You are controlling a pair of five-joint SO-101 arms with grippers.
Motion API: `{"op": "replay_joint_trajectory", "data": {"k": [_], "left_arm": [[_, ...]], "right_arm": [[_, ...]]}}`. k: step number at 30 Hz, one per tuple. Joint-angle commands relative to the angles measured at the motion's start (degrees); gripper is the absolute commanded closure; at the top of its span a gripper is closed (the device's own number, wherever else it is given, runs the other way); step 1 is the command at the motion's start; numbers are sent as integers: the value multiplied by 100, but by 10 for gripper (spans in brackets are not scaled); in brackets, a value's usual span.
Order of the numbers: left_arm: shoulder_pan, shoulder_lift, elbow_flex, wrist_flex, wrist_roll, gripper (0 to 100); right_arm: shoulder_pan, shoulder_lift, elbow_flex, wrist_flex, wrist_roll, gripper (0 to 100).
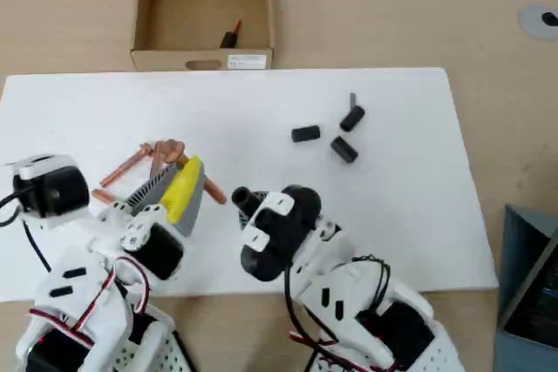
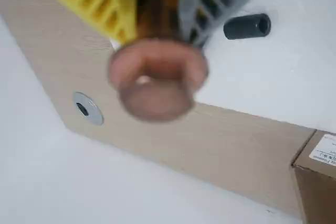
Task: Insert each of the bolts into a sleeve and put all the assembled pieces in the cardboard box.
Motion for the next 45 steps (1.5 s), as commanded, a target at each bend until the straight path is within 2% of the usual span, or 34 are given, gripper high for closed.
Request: {"op": "replay_joint_trajectory", "data": {"k": [1, 14, 18, 25, 32, 40, 45], "left_arm": [[62, -31, 53, -229, 44, 1000], [70, -31, 229, -343, 246, 1000], [396, -31, 237, -343, 246, 1000], [431, -31, 501, -352, 229, 1000], [378, -31, 853, -923, 193, 1000], [378, -31, 976, -967, 35, 1000], [369, -31, 976, -1301, 35, 1000]], "right_arm": [[-75, -690, -4, -176, 44, 989], [-75, -690, 84, -158, 44, 989], [-75, -690, 154, -176, 44, 989], [-75, -690, 154, -176, 44, 989], [-75, -699, 110, -149, 53, 989], [-75, -699, 110, -149, 53, 989], [-75, -699, 110, -149, 53, 989]]}}
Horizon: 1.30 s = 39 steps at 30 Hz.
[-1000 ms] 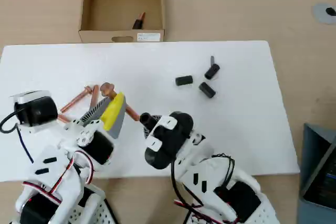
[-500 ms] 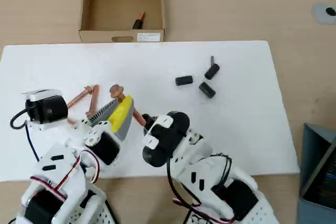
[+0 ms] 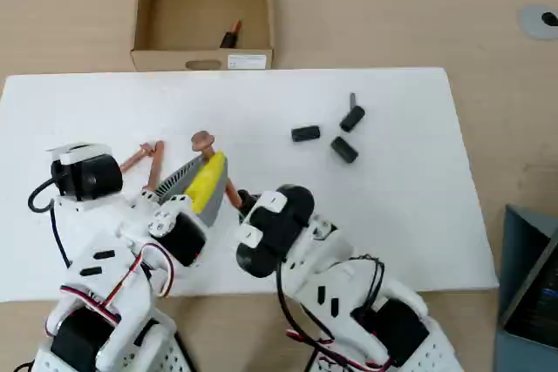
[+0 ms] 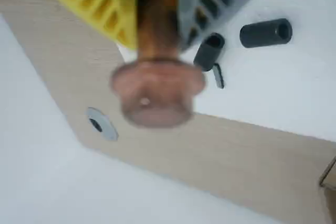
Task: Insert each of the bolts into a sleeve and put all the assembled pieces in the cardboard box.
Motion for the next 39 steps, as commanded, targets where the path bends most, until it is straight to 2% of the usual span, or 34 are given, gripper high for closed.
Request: {"op": "replay_joint_trajectory", "data": {"k": [1, 11, 19, 27, 33, 39], "left_arm": [[0, -13, -9, -281, -44, 1000], [0, -13, 237, -343, -44, 1000], [-211, -13, 580, -870, -44, 1000], [-123, -13, 167, -132, -35, 1000], [563, -22, -308, 826, -9, 1000], [695, -22, -422, 1284, -35, 1000]], "right_arm": [[-75, -699, -84, -141, 44, 989], [-75, -699, -84, -141, 44, 989], [-75, -699, -84, -141, 44, 989], [-75, -699, -66, -167, 44, 989], [-75, -699, -66, -167, 44, 989], [-75, -699, -75, -167, 44, 989]]}}
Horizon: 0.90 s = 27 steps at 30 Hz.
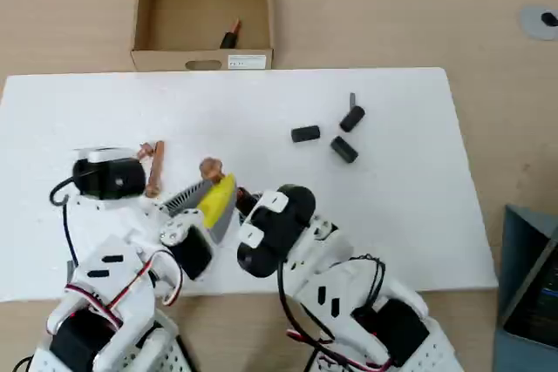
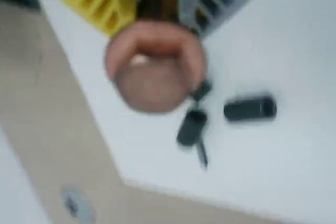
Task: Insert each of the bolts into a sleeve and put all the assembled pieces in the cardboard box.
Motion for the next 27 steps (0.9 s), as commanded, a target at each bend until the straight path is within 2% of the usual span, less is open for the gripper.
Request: {"op": "replay_joint_trajectory", "data": {"k": [1, 9, 14, 16, 27], "left_arm": [[167, -40, -299, 149, 18, 1000], [44, -31, -273, 185, 18, 997], [-615, -22, -334, 176, 53, 835], [-888, -22, -334, 185, 26, 804], [-932, -13, -1160, 677, 18, 805]], "right_arm": [[-57, -699, -75, -167, 53, 989], [-57, -699, -84, -176, 246, 989], [-57, -699, -84, -176, 246, 989], [-57, -699, -84, -176, 237, 989], [-57, -699, -48, -167, 237, 989]]}}
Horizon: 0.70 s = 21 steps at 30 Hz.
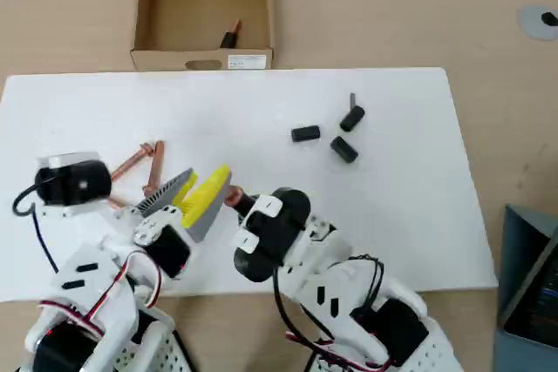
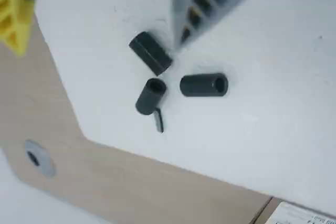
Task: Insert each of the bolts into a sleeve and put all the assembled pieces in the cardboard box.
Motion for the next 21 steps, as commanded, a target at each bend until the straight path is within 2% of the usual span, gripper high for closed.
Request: {"op": "replay_joint_trajectory", "data": {"k": [1, 3, 7, 12, 16, 21], "left_arm": [[-18, 4, -571, 158, -53, 805], [-18, -4, -695, 290, -167, 838], [-360, -22, -738, 325, -642, 1000], [-1363, -22, -519, 334, -1468, 998], [-2110, -22, 299, 334, -2295, 998], [-2787, -22, 1468, 299, -2708, 998]], "right_arm": [[-40, -699, -57, -167, 26, 989], [-31, -699, -57, -158, 9, 989], [101, -699, -75, -132, -62, 989], [831, -673, -92, -132, -615, 989], [1648, -637, -154, -123, -818, 989], [2132, -119, -620, 53, -853, 989]]}}
